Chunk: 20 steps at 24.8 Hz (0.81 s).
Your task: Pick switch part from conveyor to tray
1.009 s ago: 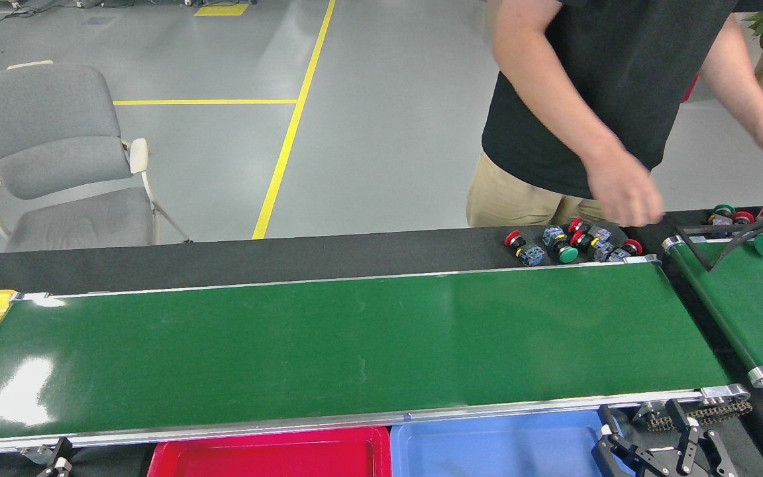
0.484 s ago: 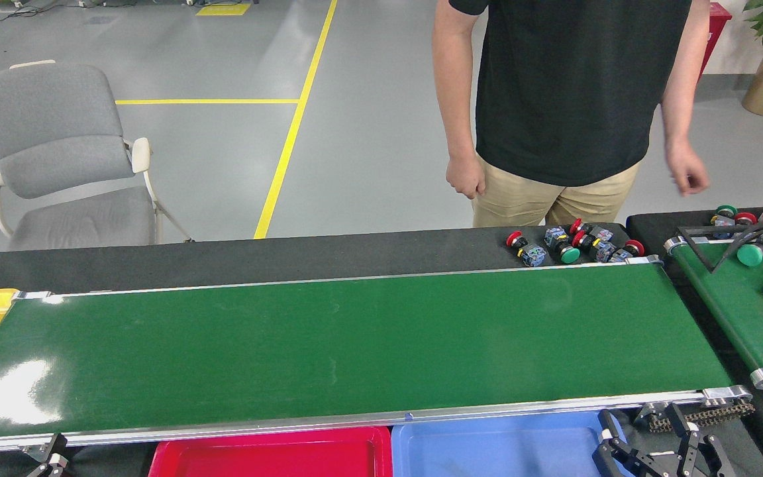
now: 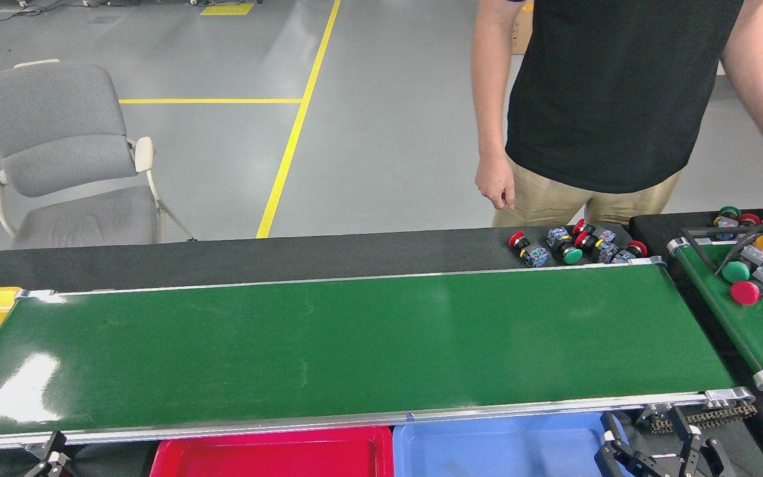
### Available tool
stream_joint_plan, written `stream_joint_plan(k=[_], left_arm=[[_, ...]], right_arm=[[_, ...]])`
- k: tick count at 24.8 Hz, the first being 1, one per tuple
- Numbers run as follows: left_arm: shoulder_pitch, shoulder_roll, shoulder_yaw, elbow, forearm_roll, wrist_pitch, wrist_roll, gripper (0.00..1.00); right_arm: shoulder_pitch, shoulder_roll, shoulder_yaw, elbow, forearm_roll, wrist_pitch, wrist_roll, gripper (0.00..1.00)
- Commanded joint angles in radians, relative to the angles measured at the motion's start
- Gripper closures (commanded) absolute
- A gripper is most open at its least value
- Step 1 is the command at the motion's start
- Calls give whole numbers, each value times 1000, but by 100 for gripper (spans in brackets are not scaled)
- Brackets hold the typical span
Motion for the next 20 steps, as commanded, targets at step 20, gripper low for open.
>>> stream_joint_plan(k=[20], left_arm=[[10, 25, 7, -9, -1, 4, 9, 0]], right_arm=[[-103, 12, -13, -1, -12, 55, 107, 0]])
